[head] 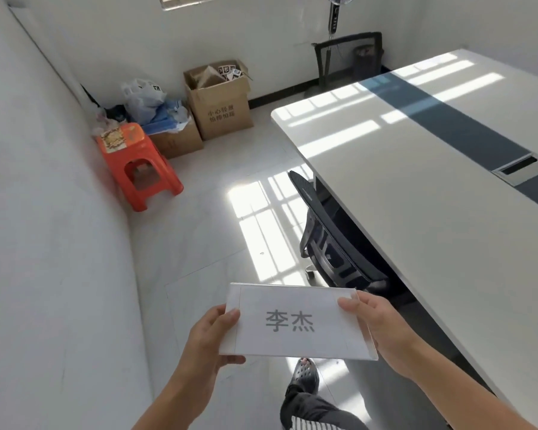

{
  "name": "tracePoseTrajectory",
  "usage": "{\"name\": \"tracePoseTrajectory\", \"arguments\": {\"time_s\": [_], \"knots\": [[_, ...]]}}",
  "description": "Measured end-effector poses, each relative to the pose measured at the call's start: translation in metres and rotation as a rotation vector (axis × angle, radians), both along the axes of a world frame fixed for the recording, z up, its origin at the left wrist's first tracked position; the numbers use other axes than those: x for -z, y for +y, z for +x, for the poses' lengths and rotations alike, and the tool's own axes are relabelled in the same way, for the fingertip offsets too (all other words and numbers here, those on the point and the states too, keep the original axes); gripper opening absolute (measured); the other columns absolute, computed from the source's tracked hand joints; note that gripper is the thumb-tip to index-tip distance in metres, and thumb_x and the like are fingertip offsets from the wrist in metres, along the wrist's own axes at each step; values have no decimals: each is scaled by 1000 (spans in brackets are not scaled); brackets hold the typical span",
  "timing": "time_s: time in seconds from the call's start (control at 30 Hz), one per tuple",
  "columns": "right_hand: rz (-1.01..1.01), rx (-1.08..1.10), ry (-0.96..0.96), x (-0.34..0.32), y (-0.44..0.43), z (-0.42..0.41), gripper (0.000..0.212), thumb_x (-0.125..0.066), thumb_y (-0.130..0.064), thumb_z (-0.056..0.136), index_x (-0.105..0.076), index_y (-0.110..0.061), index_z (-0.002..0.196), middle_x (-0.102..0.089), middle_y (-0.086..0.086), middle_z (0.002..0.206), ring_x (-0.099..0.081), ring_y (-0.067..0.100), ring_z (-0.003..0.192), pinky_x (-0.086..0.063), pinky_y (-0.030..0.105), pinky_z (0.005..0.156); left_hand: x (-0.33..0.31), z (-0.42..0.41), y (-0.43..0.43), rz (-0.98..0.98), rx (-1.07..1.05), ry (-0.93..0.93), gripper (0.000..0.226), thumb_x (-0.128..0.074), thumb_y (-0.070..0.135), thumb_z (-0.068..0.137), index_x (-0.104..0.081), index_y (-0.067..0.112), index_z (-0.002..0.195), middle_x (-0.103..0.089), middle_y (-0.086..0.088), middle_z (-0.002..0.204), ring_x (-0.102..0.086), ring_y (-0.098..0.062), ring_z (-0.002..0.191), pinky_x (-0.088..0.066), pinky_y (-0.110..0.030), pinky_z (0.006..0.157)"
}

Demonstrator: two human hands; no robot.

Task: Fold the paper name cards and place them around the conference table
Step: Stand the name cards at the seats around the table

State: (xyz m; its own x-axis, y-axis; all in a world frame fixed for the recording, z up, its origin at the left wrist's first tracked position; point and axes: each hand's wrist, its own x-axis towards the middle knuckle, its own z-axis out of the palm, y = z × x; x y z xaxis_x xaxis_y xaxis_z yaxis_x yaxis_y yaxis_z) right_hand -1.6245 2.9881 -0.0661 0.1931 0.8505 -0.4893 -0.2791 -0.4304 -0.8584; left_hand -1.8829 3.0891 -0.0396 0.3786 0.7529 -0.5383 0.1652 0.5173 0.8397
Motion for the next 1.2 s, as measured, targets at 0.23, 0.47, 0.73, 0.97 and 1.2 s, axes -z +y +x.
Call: {"name": "tracePoseTrajectory", "arguments": {"time_s": [0.23, 0.47, 0.73, 0.97, 1.2], "knots": [[-3, -149, -29, -21, 135, 43, 37, -69, -38, 67, -67, -10, 91, -74, 3, 84, -69, 18, 76, -52, 26, 63, -22, 32, 130, 53, 2, 7, 58, -66, 49, 57, -66, 12, 100, -70, -12, 89, -61, -21, 76, -48, -35, 59], [-15, -193, -258, -37, 226, 96, 26, -70, -28, 70, -70, -12, 92, -72, 17, 95, -66, 23, 81, -48, 39, 79, -18, 84, 234, 68, 83, -38, 58, -66, 45, 56, -67, 14, 104, -73, -9, 88, -65, -18, 74, -48, -31, 63], [-121, -168, -499, -52, 315, 142, 38, -80, -50, 66, -69, -28, 96, -74, -7, 97, -71, 10, 87, -58, 35, 81, -20, 194, 388, 113, 497, -99, 51, -67, 45, 55, -69, 20, 99, -75, -9, 89, -68, -18, 72, -47, -25, 61], [-245, 113, -399, -77, 313, 173, 29, -79, -44, 73, -68, -25, 92, -74, -3, 91, -71, 13, 82, -54, 30, 74, -32, 309, 446, 67, 954, -186, 48, -66, 39, 66, -66, 16, 107, -75, -7, 95, -70, -17, 80, -51, -18, 63], [-361, 384, -277, -62, 271, 212, 26, -78, -30, 79, -68, -16, 99, -77, 2, 99, -74, 22, 89, -58, 34, 79, -3, 424, 433, 150, 1259, -106, 36, -51, 44, 83, -67, 20, 107, -73, 4, 92, -67, -8, 84, -50, -17, 65]]}}
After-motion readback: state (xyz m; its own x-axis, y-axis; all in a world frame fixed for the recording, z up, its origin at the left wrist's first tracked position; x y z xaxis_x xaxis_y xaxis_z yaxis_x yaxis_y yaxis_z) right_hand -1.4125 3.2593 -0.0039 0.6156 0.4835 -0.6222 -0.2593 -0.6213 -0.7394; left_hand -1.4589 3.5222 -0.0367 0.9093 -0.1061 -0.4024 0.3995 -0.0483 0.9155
